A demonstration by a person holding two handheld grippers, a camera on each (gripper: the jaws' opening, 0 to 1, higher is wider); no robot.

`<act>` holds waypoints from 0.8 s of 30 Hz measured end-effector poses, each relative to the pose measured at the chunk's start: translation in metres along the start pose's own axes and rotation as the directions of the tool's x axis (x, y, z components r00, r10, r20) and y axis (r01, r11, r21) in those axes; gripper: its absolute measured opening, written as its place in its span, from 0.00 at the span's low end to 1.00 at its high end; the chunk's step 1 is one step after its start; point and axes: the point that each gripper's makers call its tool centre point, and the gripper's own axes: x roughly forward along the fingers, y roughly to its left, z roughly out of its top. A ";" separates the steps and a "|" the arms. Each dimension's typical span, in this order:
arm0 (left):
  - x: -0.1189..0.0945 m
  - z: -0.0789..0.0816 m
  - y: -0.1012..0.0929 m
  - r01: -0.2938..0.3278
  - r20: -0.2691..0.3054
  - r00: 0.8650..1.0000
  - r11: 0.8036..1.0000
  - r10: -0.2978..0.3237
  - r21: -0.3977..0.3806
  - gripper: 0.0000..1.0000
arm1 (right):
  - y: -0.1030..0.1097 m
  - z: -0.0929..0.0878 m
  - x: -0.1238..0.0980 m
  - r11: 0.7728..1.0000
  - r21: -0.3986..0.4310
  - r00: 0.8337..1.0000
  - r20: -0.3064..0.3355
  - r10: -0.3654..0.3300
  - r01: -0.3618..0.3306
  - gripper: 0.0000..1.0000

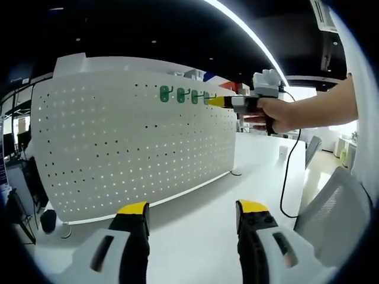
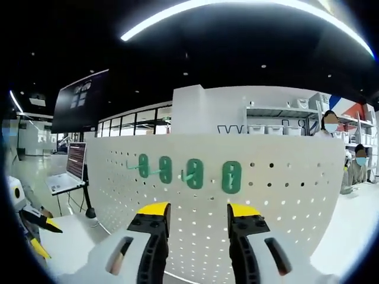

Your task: Insert the hook assembly into the mounting plate slot until the hook locks in place.

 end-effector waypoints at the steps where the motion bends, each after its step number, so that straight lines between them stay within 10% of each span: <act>1: 0.000 0.000 0.000 0.000 -0.001 1.000 1.000 0.000 0.002 0.61 | 0.001 0.000 -0.002 1.000 -0.004 1.000 0.002 0.006 -0.006 0.38; 24: 0.001 0.013 0.005 -0.015 0.027 1.000 1.000 0.015 0.002 0.63 | 0.016 -0.021 -0.048 0.999 -0.015 0.999 -0.009 0.033 -0.034 0.46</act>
